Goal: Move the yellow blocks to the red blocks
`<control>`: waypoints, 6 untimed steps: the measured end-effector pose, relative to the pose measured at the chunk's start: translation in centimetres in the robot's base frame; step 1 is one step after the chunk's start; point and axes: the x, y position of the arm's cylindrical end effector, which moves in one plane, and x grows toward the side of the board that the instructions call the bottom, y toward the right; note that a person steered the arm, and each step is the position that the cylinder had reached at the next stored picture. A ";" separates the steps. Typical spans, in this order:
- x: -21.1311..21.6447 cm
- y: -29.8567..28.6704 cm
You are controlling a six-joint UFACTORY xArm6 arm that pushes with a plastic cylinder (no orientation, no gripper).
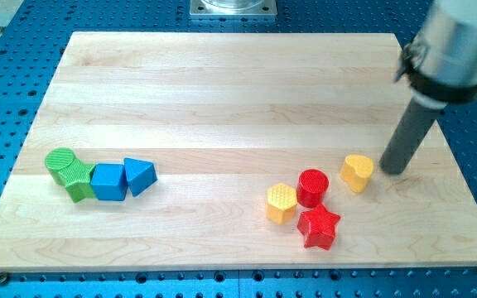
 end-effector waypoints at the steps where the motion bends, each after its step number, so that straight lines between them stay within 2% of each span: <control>1: 1.9 -4.7; 4: 7.5 -9.0; 6: 8.7 -5.0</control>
